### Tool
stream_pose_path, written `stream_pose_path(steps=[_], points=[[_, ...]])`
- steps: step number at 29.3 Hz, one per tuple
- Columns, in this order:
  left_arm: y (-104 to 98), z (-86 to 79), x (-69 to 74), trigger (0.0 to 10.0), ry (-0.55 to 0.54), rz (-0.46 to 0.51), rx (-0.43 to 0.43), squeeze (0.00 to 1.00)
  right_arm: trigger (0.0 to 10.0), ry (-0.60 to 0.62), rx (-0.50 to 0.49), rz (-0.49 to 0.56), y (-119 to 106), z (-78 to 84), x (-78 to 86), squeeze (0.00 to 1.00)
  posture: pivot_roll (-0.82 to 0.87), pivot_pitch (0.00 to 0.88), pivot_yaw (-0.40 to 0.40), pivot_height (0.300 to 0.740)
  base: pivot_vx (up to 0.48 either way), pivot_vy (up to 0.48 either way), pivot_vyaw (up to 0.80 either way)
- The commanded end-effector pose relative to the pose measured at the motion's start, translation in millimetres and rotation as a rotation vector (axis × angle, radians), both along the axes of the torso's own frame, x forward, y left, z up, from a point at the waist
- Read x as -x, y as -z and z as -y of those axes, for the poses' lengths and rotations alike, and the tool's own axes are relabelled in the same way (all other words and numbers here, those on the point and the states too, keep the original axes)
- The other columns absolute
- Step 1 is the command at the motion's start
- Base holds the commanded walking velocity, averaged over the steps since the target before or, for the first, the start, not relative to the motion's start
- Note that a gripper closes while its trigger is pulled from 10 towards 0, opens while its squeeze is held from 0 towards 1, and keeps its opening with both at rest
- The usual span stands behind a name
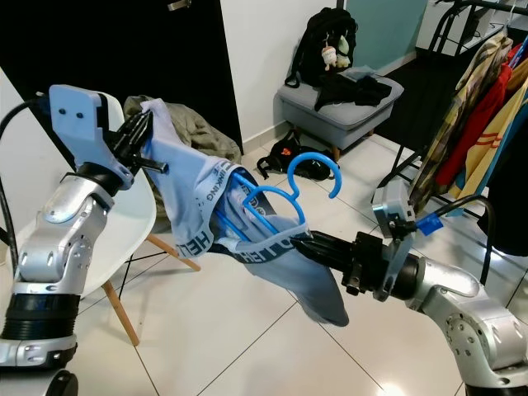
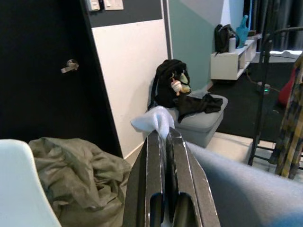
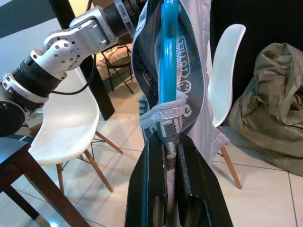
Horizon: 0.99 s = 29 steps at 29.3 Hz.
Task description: Hang hanger
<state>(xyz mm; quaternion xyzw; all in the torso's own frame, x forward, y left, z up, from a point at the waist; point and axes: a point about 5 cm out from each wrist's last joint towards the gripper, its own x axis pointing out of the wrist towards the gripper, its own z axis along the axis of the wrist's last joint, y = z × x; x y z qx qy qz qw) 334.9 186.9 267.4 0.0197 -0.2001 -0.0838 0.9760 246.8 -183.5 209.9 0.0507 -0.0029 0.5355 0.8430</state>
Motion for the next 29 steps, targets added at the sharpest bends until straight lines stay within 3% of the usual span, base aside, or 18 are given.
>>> stream_pose_path(steps=[1, 2, 3, 4, 5, 8, 9, 12, 13, 14, 16, 17, 20, 21, 22, 25, 29], points=[[1, -2.4, 0.4, 10.0, 0.019, -0.017, 0.0, 0.0, 0.0, -0.003, 0.006, 0.025, -3, -3.0, 0.1, 0.0, -0.04, 0.123, 0.069, 0.74, 0.0, 0.0, 0.0], [1, -2.4, 0.4, 10.0, 0.019, -0.017, 0.0, 0.0, 0.0, -0.003, 0.006, 0.025, -3, -3.0, 0.1, 0.0, -0.04, 0.123, 0.069, 0.74, 0.0, 0.0, 0.0], [-1, 0.5, 2.4, 10.0, 0.071, -0.01, -0.017, 0.12, 0.0, 0.012, 0.015, 0.026, -2, -1.9, -1.9, 0.0, -0.04, 0.124, 0.065, 0.74, 0.0, 0.0, 0.0], [-1, 0.5, 2.4, 10.0, 0.071, -0.01, -0.017, 0.12, 0.0, 0.012, 0.015, 0.026, -2, -1.9, -1.9, 0.0, -0.04, 0.124, 0.065, 0.74, 0.0, 0.0, 0.0], [-2, 0.9, 4.2, 10.0, 0.129, -0.013, -0.045, 1.0, 0.0, 0.022, 0.022, 0.026, -2, -0.4, -3.3, 0.0, -0.04, 0.124, 0.065, 0.74, 0.0, 0.0, 0.0], [-2, 0.9, 4.2, 10.0, 0.129, -0.013, -0.045, 1.0, 0.0, 0.022, 0.022, 0.026, -2, -0.4, -3.3, 0.0, -0.04, 0.124, 0.065, 0.74, 0.0, 0.0, 0.0], [-3, -4.8, 6.1, 10.0, 0.163, -0.018, -0.101, 1.0, 0.0, 0.031, 0.029, 0.026, -2, 1.5, -4.1, 0.0, -0.04, 0.125, 0.066, 0.74, 0.0, 0.0, 0.0], [-5, -12.3, 7.6, 10.0, 0.179, -0.026, -0.147, 1.0, 0.0, 0.035, 0.038, 0.024, -1, 3.3, -4.3, 0.0, -0.04, 0.125, 0.066, 0.74, 0.0, 0.0, 0.0], [-7, -21.9, 9.3, 10.0, 0.175, -0.037, -0.213, 0.17, 0.0, 0.035, 0.053, 0.019, 0, 5.4, -3.9, 0.0, -0.04, 0.127, 0.066, 0.74, 0.0, 0.0, 0.0], [-11, -32.3, 10.8, 10.0, 0.164, -0.043, -0.256, 0.0, 0.0, 0.035, 0.07, 0.014, 1, 7.6, -3.6, 0.0, -0.04, 0.127, 0.065, 0.74, 0.0, 0.0, 0.0], [-11, -32.3, 10.8, 10.0, 0.164, -0.043, -0.256, 0.0, 0.0, 0.035, 0.07, 0.014, 1, 7.6, -3.6, 0.0, -0.04, 0.127, 0.065, 0.74, 0.0, 0.0, 0.0], [-19, -45.6, 15.3, 10.0, 0.179, -0.042, -0.291, 0.0, 0.0, 0.033, 0.093, 0.006, 3, 11.0, -2.7, 0.0, -0.04, 0.129, 0.067, 0.74, 0.0, 0.0, 0.0], [-22, -46.2, 19.3, 10.0, 0.23, -0.039, -0.314, 0.0, 0.0, 0.027, 0.115, -0.001, 5, 12.7, -2.1, 0.0, -0.04, 0.128, 0.065, 0.74, 0.0, 0.0, 0.0], [-22, -41.7, 24.6, 10.0, 0.309, -0.047, -0.385, 0.0, 0.0, 0.011, 0.156, -0.013, 9, 13.9, -0.7, 0.0, -0.03, 0.128, 0.064, 0.74, 0.0, 0.0, 0.0], [-22, -41.7, 24.6, 10.0, 0.309, -0.047, -0.385, 0.0, 0.0, 0.011, 0.156, -0.013, 9, 13.9, -0.7, 0.0, -0.03, 0.128, 0.064, 0.74, 0.0, 0.0, 0.0], [-15, -22.0, 34.8, 10.0, 0.524, -0.118, -0.574, 0.0, 0.0, -0.056, 0.275, -0.038, 19, 11.1, 1.7, 0.0, -0.03, 0.126, 0.066, 0.74, 0.0, 0.0, 0.0], [-5, -7.9, 40.3, 10.0, 0.637, -0.161, -0.664, 0.0, 0.0, -0.078, 0.318, -0.034, 21, 8.8, 0.2, 0.0, -0.03, 0.122, 0.07, 0.74, 0.0, 0.0, 0.0]])
